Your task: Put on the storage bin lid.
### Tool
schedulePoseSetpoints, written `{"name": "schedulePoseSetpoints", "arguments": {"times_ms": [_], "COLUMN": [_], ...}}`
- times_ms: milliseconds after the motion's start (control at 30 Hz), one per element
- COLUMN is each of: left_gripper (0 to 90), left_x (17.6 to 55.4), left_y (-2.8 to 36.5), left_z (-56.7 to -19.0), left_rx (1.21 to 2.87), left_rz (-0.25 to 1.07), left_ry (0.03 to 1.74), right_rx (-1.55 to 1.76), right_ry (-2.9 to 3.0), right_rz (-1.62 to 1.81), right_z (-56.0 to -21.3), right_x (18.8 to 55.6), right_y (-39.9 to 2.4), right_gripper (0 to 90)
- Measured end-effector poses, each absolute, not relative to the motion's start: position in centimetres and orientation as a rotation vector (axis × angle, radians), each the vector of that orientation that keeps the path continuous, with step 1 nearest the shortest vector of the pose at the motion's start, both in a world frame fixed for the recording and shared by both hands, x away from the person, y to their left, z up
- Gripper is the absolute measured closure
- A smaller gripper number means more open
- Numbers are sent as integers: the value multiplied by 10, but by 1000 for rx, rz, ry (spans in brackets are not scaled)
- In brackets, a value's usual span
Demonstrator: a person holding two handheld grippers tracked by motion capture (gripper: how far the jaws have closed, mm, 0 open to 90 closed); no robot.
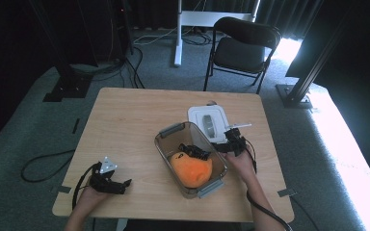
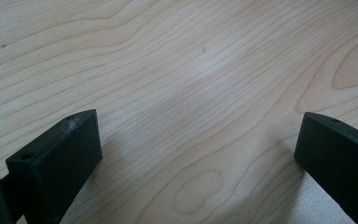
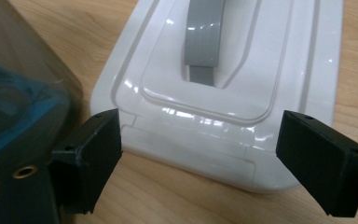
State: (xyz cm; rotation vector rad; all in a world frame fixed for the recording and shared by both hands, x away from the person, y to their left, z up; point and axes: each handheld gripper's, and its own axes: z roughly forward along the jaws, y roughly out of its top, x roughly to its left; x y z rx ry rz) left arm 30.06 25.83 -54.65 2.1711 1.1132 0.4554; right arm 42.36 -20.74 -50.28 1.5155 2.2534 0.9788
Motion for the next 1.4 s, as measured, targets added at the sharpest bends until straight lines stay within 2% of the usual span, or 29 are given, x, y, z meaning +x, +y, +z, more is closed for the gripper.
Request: {"name": "schedulePoseSetpoints", "arguments": {"times_ms": [900,1400], "left_gripper": [9,10], "left_x": [301,301], "left_y": [258,259], "left_z": [-547,-547], "left_rx": [2171,2172], "left_rz": [455,454], "left_ry": [1112,1110], "right_rx": [1481,1474], "right_ry": [2189,2173], "right_rz": [918,895], "right_z": [-511,-520], "right_x": [451,467], "right_y": [-186,-176], "right_gripper": [153,197]}}
